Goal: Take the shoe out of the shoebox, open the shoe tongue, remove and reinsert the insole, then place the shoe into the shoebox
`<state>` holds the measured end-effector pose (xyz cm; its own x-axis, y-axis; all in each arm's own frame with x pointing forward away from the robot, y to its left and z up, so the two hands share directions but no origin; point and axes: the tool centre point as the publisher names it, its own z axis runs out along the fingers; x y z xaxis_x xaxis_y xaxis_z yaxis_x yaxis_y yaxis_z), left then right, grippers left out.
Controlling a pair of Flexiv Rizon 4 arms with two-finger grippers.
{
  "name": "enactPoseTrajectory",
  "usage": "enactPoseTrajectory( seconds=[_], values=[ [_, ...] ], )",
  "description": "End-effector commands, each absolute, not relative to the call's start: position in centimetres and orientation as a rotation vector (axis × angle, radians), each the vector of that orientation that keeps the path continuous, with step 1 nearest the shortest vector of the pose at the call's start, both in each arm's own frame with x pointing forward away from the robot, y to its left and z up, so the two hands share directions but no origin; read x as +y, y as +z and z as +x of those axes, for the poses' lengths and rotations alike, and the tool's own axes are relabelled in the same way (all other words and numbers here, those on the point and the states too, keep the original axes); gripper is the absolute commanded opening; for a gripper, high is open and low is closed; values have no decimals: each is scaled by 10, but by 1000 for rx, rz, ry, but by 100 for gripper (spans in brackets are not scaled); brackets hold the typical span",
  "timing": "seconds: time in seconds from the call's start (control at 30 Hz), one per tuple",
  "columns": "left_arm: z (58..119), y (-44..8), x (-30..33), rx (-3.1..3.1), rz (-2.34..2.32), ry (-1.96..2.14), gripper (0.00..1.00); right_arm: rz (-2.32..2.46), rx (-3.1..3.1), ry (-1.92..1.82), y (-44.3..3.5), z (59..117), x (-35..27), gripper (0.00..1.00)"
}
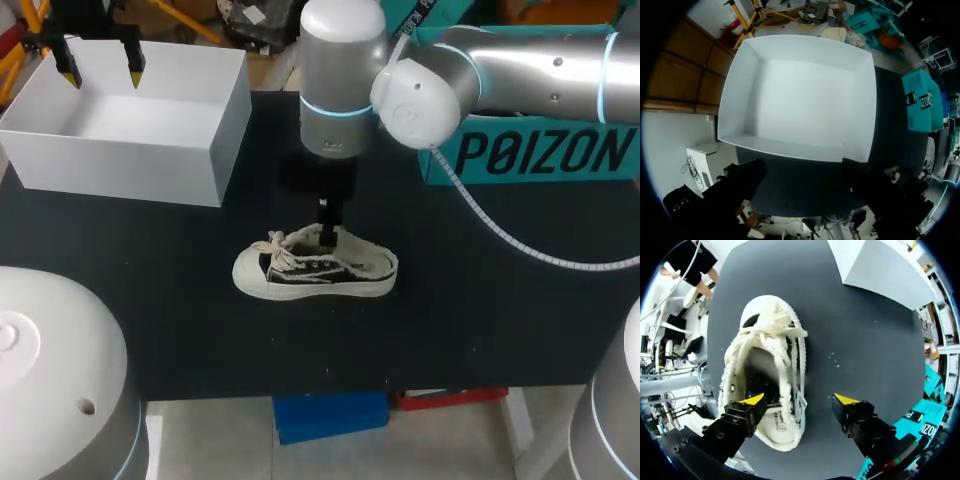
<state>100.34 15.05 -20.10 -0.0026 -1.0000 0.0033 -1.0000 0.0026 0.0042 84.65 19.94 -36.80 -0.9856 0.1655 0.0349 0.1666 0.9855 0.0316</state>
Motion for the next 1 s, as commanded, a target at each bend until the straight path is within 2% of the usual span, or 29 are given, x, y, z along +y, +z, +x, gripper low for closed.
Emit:
enactPoseTrajectory(
  seconds=[0.03, 0.43, 1.0],
  values=[
    [1003, -200, 150, -2219, 2217, -4, 100, -257, -3155, -137, -326, 838, 173, 100],
    [1003, -200, 150, -2219, 2217, -4, 100, -105, -3095, -898, -260, 835, 143, 100],
    [1003, -200, 150, -2219, 2217, -4, 100, -105, -3095, -898, -260, 835, 143, 100]
  ],
)
